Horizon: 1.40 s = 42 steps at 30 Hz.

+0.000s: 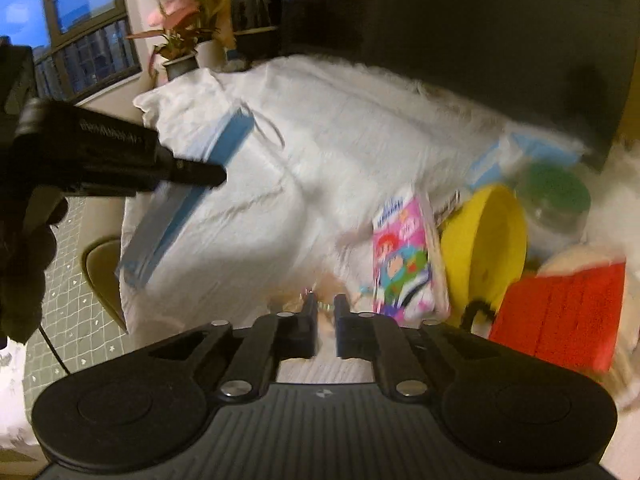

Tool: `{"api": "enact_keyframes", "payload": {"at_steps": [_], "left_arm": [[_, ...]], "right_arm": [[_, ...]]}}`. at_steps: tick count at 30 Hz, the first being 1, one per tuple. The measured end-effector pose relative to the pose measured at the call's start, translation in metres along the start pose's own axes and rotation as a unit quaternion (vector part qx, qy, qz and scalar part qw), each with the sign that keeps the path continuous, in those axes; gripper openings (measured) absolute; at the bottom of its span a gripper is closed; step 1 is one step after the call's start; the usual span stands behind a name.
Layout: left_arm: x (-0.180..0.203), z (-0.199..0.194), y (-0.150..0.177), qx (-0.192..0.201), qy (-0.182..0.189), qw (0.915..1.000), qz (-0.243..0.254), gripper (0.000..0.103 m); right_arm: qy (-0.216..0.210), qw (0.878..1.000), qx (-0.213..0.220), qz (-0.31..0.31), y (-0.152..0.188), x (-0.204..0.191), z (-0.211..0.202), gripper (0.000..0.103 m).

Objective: Organize soft objects
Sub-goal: 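Lift the mask with the left tool while the right tool grasps a small clear clip, then drop the mask into the pink box with the left tool while the right tool drops the clip there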

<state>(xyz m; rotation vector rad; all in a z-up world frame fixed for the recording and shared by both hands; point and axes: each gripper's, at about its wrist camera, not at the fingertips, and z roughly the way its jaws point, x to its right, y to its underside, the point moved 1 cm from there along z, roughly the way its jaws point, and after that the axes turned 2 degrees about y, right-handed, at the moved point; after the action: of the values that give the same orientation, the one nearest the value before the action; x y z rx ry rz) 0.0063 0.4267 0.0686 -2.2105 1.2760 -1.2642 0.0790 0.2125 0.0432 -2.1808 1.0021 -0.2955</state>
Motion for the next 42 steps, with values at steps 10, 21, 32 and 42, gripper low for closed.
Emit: {"api": "enact_keyframes", "payload": {"at_steps": [10, 21, 32, 42], "left_arm": [[-0.009, 0.001, 0.001, -0.009, -0.029, 0.9995, 0.008, 0.014], [0.004, 0.008, -0.002, -0.013, -0.039, 0.9989, 0.022, 0.014], [0.166, 0.047, -0.054, 0.005, 0.085, 0.9856, 0.146, 0.014], [0.364, 0.104, -0.02, -0.089, 0.27, 0.9302, 0.232, 0.014]], "right_arm": [[0.057, 0.985, 0.016, 0.16, -0.001, -0.028, 0.048, 0.042], [0.065, 0.994, 0.069, 0.049, -0.01, -0.023, 0.01, 0.016], [0.183, 0.956, 0.215, 0.081, -0.047, 0.084, -0.155, 0.016], [0.358, 0.897, 0.222, 0.139, 0.003, 0.2, -0.265, 0.016]]}}
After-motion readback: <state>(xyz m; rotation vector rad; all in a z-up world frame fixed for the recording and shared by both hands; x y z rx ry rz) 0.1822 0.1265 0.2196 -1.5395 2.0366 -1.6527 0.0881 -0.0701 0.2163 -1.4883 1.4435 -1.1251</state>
